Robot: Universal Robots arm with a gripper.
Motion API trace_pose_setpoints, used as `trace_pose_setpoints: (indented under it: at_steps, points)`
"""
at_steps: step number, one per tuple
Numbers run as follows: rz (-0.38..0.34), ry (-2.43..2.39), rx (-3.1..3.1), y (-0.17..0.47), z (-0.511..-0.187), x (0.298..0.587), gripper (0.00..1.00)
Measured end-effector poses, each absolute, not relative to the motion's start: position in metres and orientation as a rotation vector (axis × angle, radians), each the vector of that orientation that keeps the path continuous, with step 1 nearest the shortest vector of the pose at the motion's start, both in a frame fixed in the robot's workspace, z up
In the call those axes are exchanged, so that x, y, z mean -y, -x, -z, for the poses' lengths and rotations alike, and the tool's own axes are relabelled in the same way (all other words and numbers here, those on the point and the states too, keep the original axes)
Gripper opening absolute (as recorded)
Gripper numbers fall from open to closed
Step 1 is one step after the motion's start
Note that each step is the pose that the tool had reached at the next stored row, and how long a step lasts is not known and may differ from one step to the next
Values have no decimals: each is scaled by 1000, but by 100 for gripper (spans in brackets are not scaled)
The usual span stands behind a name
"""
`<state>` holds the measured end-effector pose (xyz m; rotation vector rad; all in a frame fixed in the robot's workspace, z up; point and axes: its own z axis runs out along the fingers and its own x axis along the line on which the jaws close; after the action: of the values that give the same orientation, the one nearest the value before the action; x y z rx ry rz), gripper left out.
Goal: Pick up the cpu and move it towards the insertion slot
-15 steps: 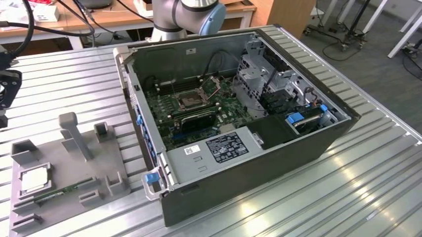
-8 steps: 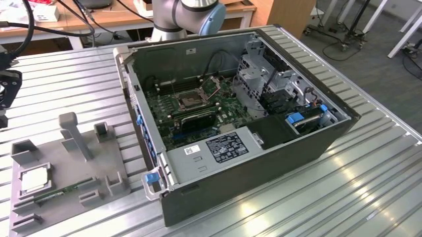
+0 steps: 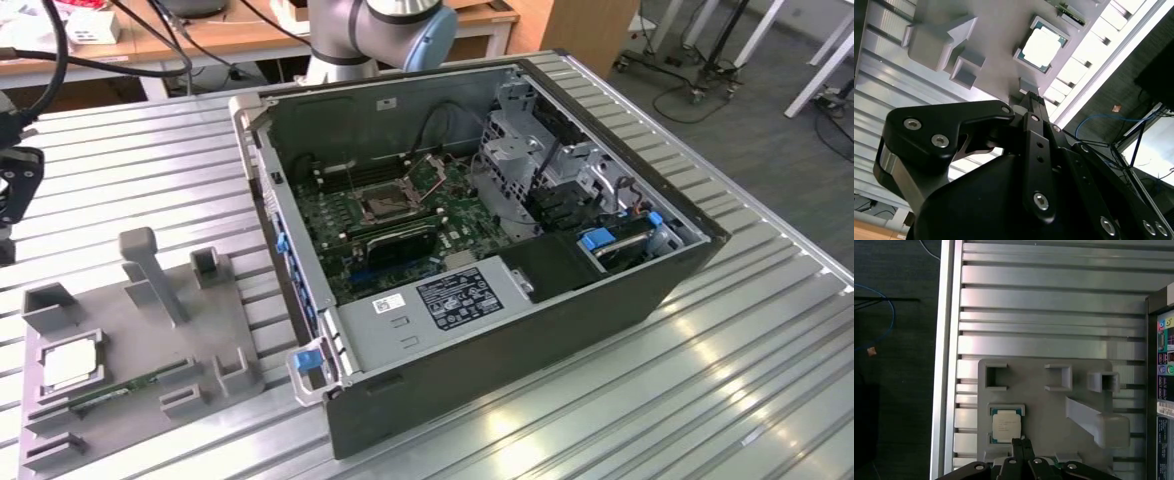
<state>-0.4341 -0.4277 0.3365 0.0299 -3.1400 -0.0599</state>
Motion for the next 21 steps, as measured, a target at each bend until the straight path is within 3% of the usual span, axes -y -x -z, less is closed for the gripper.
trace_pose_setpoints:
  at_steps: [21]
  points:
    - [60, -30, 3140, 437, -328, 433, 11]
